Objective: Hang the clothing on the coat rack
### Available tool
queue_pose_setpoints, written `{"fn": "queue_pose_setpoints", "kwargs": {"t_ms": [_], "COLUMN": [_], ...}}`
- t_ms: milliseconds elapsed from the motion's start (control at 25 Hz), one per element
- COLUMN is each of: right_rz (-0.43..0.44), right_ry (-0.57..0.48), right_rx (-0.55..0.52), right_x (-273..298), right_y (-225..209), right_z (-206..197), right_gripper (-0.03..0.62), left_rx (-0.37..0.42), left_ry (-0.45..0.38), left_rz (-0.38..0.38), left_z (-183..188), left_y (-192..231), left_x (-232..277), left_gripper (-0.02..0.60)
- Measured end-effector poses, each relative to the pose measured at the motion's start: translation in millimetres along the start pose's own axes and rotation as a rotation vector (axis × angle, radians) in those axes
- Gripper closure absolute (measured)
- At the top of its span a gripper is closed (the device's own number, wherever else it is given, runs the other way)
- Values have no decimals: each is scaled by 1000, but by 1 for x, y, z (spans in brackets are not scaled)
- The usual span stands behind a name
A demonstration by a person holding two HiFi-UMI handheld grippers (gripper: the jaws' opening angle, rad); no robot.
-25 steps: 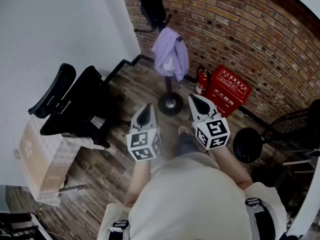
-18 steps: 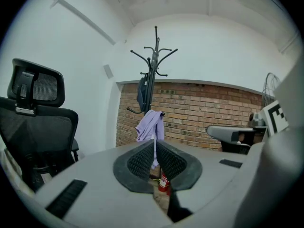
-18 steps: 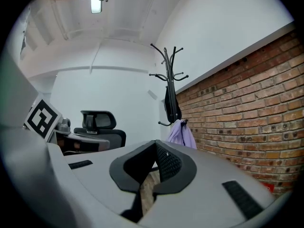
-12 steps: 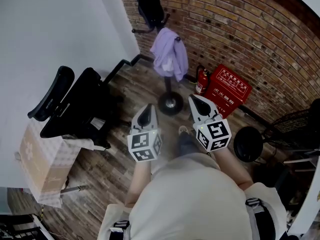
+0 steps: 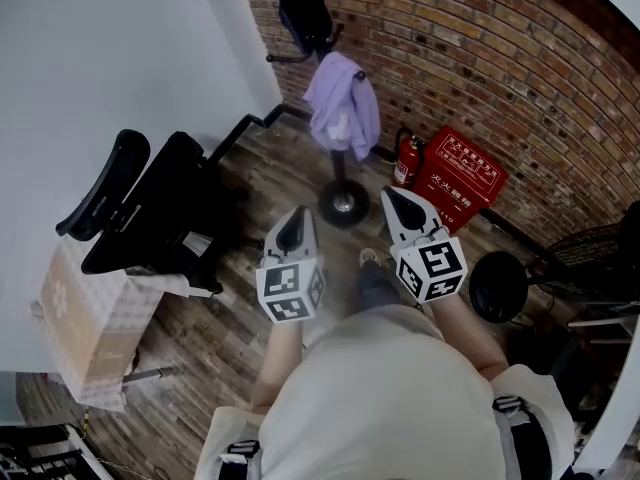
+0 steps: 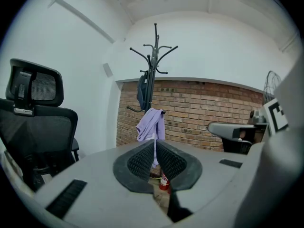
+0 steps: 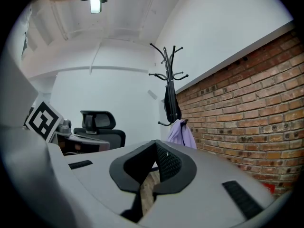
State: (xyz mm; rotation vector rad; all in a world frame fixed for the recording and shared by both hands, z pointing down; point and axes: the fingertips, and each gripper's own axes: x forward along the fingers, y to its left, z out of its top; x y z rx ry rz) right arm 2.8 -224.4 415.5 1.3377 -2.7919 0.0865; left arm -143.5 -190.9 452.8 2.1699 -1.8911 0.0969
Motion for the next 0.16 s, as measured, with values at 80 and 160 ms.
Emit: {"fn": "queue_pose_setpoints", "kwargs": {"t_ms": [80, 160], "right_rz": [1, 4], "right_ry": [2, 4], "right_rx": [0, 0], "right_x": [1, 2], "right_y": [0, -1], "right_z": [-1, -2], "right_gripper": [595, 595], "left_rx": [-4, -8], "left_ry": [-1, -3], "left_rz": [2, 2], "left_z": [0, 1], "left_y": [1, 1], "left_x": [1, 2], "left_gripper": [566, 566]}}
